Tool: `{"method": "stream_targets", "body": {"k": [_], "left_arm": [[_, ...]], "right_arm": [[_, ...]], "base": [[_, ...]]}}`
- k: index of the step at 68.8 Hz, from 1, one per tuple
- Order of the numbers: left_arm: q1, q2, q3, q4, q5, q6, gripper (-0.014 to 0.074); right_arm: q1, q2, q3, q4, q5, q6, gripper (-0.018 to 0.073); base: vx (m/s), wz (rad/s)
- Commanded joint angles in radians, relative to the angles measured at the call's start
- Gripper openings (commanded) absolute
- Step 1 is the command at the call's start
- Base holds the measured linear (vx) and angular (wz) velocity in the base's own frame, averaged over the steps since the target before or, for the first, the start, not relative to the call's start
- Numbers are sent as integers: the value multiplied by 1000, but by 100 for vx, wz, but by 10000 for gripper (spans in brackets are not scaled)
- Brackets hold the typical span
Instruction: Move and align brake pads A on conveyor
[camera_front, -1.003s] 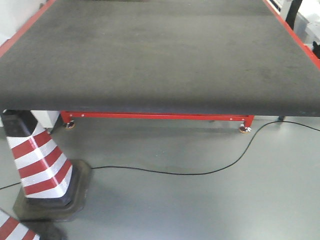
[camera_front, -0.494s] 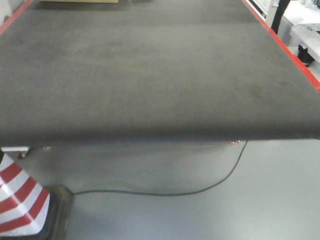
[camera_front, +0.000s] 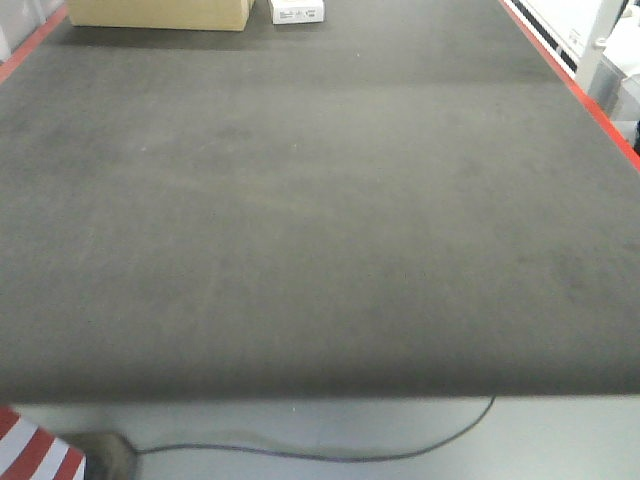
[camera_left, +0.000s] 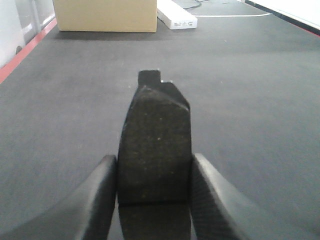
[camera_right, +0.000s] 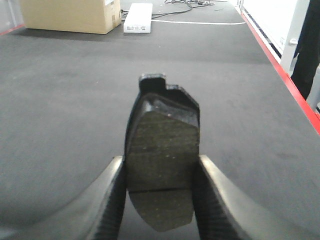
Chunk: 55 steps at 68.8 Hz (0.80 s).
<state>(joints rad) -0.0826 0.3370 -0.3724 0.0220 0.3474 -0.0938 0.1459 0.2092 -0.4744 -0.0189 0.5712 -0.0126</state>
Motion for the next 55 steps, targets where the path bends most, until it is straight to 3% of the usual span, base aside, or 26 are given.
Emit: {"method": "stream_targets", "body": {"k": [1,55], "left_arm": [[-1,7,-31,-6,-97,-2,-6],[-1,7,-31,-6,-97,-2,-6]], "right_arm": [[-2,8,-29,-5,-102,-6,-10],[-2,8,-29,-5,-102,-6,-10]], "base": [[37,2],[28,0]]}}
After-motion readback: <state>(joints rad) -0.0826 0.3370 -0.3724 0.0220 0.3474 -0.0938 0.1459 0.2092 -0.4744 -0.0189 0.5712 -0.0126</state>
